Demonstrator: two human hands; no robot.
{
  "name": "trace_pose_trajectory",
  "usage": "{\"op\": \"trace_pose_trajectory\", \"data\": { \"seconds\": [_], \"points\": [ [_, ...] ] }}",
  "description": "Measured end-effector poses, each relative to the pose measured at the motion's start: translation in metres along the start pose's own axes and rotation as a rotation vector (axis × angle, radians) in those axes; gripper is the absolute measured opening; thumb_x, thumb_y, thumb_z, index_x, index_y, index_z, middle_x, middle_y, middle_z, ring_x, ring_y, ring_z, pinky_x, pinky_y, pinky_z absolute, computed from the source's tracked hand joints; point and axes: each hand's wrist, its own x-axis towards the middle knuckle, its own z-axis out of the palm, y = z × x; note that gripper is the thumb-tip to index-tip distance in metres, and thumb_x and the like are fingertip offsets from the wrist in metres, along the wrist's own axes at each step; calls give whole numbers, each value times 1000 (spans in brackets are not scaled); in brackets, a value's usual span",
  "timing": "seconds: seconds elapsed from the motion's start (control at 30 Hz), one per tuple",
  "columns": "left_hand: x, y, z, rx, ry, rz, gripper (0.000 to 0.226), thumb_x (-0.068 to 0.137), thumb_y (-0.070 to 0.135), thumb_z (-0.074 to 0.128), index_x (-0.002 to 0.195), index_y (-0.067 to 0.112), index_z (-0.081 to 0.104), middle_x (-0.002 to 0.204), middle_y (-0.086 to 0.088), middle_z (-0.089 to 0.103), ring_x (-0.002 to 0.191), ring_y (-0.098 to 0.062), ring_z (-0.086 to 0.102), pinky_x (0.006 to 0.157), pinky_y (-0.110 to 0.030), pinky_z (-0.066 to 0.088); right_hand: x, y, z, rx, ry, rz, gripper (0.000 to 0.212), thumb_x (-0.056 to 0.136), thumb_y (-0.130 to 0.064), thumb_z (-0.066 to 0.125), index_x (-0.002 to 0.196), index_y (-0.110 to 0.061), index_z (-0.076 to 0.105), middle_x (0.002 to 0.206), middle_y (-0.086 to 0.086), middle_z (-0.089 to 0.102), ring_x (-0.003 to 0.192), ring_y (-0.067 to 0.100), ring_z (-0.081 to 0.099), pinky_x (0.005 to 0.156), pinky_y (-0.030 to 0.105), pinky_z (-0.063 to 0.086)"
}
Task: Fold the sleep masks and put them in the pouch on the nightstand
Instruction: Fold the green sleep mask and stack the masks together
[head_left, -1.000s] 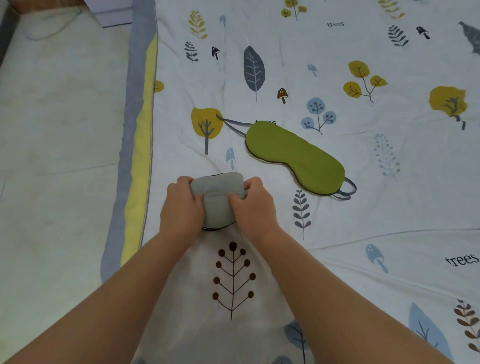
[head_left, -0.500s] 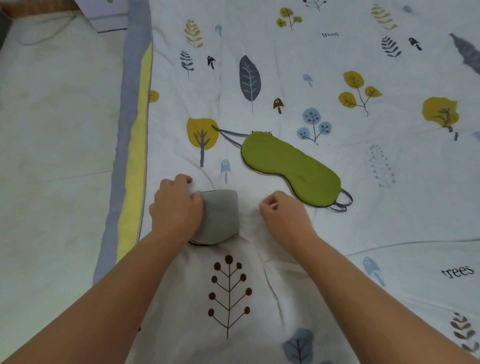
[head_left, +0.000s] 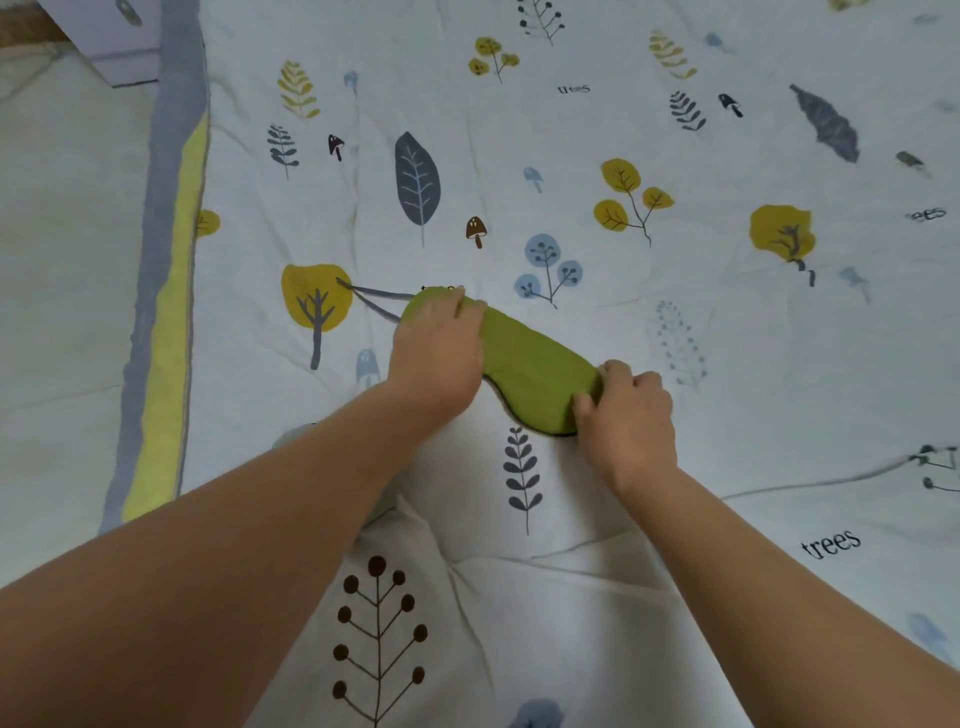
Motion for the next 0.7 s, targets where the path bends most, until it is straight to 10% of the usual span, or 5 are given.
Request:
{"op": "trace_pose_trajectory", "data": {
  "seconds": [0.17,0.33,0.7],
  "points": [
    [20,-6,0,132,-113,-86,61,90,6,37,147,23,20,160,-7,6,143,-41,10,115,-49,20,5,4,7,10,-65,54,39,92,-33,44,127,-15,46,126,16,40,116,32,37,91,41,39],
    [22,-16,-6,200,-94,-159,39,90,10,44,129,9,43,129,-19,45,116,-39,45,96,-46,37,9,7,6,203,-34,71,18,85,-21,55,98,-10,51,100,7,46,102,30,47,76,35,39],
    [-29,20,-17,-416,-81,-191,20,80,31,62,83,16,51,80,1,51,81,-19,47,70,-29,33,-20,51,-31,616,208,178,13,78,-13,58,82,-23,52,63,-10,50,57,3,47,49,22,33]
  ]
}}
